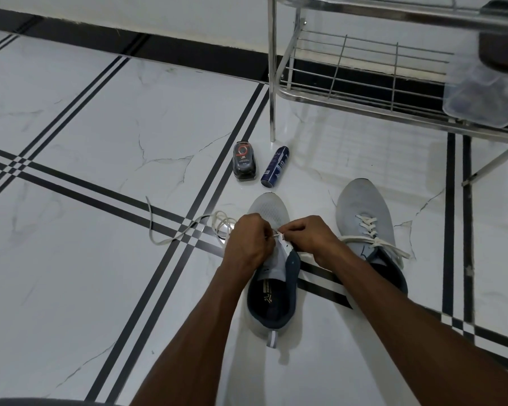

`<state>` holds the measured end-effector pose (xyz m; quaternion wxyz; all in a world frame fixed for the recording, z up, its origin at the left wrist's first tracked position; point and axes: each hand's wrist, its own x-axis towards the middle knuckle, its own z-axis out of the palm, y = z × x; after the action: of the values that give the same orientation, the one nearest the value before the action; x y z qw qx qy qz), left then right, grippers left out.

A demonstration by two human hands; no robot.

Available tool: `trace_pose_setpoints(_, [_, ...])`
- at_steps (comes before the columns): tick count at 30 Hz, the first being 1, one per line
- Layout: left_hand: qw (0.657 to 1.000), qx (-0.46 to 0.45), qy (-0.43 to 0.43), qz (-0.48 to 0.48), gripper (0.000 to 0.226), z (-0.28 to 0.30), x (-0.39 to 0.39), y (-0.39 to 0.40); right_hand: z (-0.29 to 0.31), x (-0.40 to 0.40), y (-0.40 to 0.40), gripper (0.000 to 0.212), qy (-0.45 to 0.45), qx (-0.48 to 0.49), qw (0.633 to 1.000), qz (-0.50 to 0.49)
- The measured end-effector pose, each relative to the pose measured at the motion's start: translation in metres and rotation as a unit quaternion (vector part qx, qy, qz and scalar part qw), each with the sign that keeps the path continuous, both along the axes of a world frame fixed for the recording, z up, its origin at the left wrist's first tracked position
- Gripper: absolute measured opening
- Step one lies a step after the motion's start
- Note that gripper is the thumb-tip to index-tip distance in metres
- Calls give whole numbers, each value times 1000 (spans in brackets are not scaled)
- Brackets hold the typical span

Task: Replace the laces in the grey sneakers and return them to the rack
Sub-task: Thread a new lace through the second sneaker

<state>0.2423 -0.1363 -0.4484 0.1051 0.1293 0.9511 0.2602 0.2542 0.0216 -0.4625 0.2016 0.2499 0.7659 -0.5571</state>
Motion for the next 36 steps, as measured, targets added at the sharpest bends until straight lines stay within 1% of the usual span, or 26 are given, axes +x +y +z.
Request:
trace_pose_setpoints(6, [1000, 9, 6, 18, 14, -3, 1, -2, -3, -1, 1, 16, 0, -15, 1000, 0])
trace_pose_setpoints(10, [999, 51, 11, 9, 13, -6, 0, -8, -2, 0, 2, 14, -5, -57, 998, -20])
trace_pose_setpoints(13, [998, 57, 23, -6, 13, -9, -1, -10, 1, 2, 2, 12, -8, -85, 996, -32])
trace_pose_setpoints(19, [997, 60, 43, -22, 15, -15, 1, -11, -2, 2, 2, 20, -2, -77, 996, -36])
trace_pose_setpoints(22, [998, 54, 42, -11, 16, -17, 2, -8, -4, 2, 1, 21, 2, -65, 998, -28])
trace_pose_setpoints(26, [998, 51, 34, 8, 16, -18, 3, -3, -5, 4, 0, 15, 5, -56, 998, -31])
trace_pose_setpoints(29, [997, 63, 38, 37, 12, -20, 8, -2, -4, 5, -1, 4, -6, -90, 994, -62])
trace_pose_setpoints(31, [993, 65, 61, 78, 11, -19, 14, 0, -4, 3, -2, 9, 2, -74, 996, -49])
trace_pose_setpoints(34, [987, 48, 96, 120, 11, -11, 22, 4, -3, -2, -2, 14, 7, 2, 1000, 6])
trace_pose_setpoints(35, [988, 33, 92, 121, 11, -8, 25, 5, -2, -3, -2, 18, 9, 28, 999, 31])
trace_pose_setpoints(36, [989, 21, 76, 122, 15, -5, 27, 5, 0, -5, -2, 23, 15, 57, 996, 62])
